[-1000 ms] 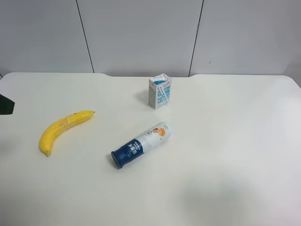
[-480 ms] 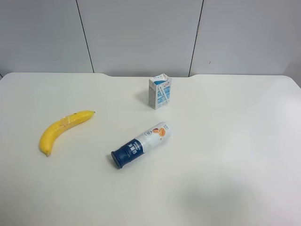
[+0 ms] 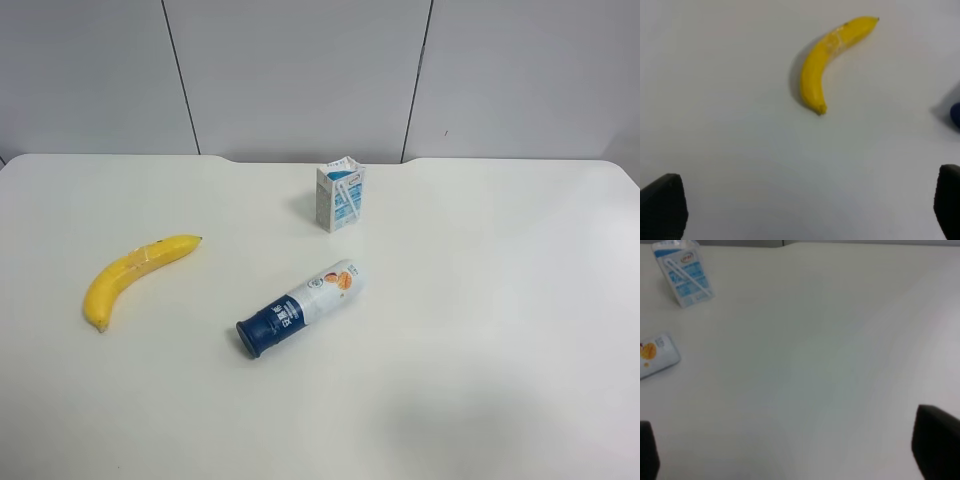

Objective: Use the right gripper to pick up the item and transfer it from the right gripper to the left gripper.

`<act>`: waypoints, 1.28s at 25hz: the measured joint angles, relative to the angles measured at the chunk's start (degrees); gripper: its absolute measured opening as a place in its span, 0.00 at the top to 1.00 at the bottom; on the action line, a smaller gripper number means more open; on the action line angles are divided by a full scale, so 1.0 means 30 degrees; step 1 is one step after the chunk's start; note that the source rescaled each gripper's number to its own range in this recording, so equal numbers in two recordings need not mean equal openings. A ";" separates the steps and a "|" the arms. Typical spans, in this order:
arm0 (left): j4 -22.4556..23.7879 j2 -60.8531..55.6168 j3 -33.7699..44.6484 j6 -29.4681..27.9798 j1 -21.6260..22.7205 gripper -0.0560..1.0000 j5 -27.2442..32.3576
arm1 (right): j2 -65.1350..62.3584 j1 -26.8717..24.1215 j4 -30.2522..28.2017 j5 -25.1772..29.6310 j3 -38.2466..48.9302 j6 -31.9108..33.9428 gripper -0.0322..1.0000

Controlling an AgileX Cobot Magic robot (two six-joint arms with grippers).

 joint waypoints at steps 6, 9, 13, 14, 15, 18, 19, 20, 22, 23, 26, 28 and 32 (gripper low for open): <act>-0.0020 -0.1894 0.0000 -0.0006 0.0000 0.00 0.0018 | 0.0000 0.0000 0.0000 0.0000 0.0000 0.0000 0.00; -0.0020 -0.3260 -0.0017 -0.0006 0.0000 0.00 0.0018 | 0.0000 0.0000 0.0000 0.0000 0.0000 0.0000 0.00; -0.0020 -0.3724 0.0145 0.0088 0.0000 0.00 0.0070 | 0.0000 0.0000 0.0000 0.0000 0.0000 0.0000 0.00; -0.0020 -0.3724 0.0355 0.0134 0.0000 0.00 0.0092 | 0.0000 0.0000 0.0000 0.0000 0.0000 0.0000 0.00; -0.0020 -0.3776 0.0570 0.0135 0.0000 0.00 0.0074 | 0.0000 0.0000 0.0000 0.0000 0.0000 0.0000 0.00; -0.0020 -0.3791 0.1293 0.0135 0.0000 0.00 0.0021 | 0.0000 0.0000 0.0000 0.0000 0.0000 0.0000 0.00; -0.0020 -0.3796 0.1773 0.0150 0.0000 0.00 -0.0107 | 0.0000 0.0000 0.0000 0.0000 0.0000 0.0000 0.00; -0.0020 -0.3796 0.2191 0.0226 0.0000 0.00 -0.0295 | 0.0000 0.0000 0.0000 0.0000 0.0000 0.0000 0.00; -0.0020 -0.3796 0.3031 0.0368 0.0000 0.00 -0.0774 | 0.0000 0.0000 0.0000 0.0000 0.0000 0.0000 0.00; -0.0039 -0.3796 0.3185 0.0599 0.0000 0.00 -0.1034 | 0.0000 0.0000 0.0000 0.0000 0.0000 0.0000 0.00; -0.0061 -0.3796 0.3644 0.0653 0.0000 0.00 -0.2344 | 0.0000 0.0000 0.0000 0.0000 0.0000 0.0000 0.00; -0.0109 -0.3796 0.3965 0.0653 0.0000 0.00 -0.2748 | 0.0000 0.0000 0.0000 0.0000 0.0000 0.0000 0.00; -0.0125 -0.3796 0.3983 0.0653 0.0000 0.00 -0.2960 | 0.0000 0.0000 0.0000 0.0000 0.0000 0.0000 0.00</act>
